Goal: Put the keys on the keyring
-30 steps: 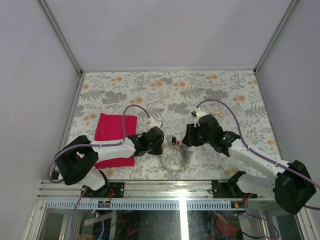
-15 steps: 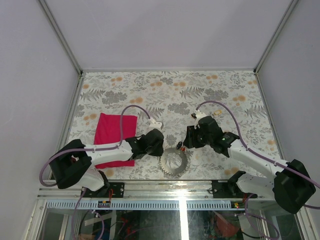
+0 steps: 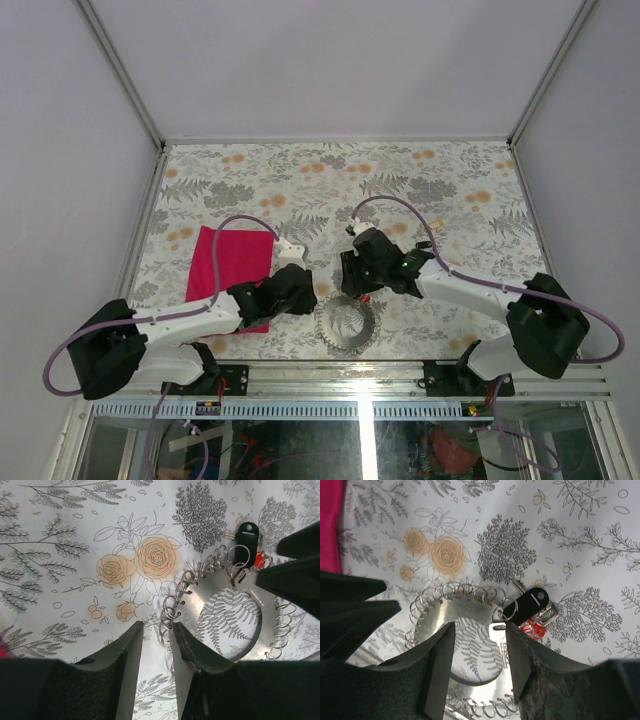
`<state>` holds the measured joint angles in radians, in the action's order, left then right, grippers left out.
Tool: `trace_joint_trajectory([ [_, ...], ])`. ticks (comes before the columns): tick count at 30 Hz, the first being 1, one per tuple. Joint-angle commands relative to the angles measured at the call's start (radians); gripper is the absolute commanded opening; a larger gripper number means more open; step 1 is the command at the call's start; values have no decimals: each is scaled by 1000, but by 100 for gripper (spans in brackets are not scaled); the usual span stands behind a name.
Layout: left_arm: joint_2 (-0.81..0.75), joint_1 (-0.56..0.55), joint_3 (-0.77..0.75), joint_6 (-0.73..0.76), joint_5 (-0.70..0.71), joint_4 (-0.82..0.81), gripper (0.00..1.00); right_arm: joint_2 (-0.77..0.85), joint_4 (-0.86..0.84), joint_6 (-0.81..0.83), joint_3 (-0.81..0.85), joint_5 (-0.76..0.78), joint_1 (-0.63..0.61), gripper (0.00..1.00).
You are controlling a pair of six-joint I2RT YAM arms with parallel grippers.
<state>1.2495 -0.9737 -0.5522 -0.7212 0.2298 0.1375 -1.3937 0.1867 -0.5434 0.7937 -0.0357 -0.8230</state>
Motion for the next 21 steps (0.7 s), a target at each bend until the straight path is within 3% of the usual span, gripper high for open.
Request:
trace_joint_trajectory([
  [1, -70, 1, 17, -17, 81, 21, 32, -94, 51, -52, 134, 138, -56, 49],
  [8, -113, 1, 27, -3, 106, 49, 34, -216, 165, -106, 252, 264, -109, 41],
  [21, -163, 1, 56, 7, 120, 59, 36, -351, 222, -129, 324, 264, -135, 36],
])
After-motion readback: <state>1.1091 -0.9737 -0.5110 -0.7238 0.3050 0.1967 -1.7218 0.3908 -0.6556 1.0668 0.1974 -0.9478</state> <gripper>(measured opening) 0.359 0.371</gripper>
